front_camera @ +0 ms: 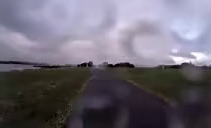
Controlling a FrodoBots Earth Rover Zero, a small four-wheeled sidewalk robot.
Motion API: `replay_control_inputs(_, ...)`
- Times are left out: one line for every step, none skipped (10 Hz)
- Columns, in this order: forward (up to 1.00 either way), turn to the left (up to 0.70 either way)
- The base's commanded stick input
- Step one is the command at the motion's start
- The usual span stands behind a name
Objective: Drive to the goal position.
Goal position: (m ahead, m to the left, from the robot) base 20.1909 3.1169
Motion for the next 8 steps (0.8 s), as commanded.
replay_control_inputs(0.70, 0.00)
replay_control_inputs(0.70, 0.00)
replay_control_inputs(0.70, 0.00)
replay_control_inputs(0.70, 0.00)
replay_control_inputs(0.70, 0.00)
replay_control_inputs(0.70, 0.00)
replay_control_inputs(0.70, 0.00)
replay_control_inputs(0.70, 0.00)
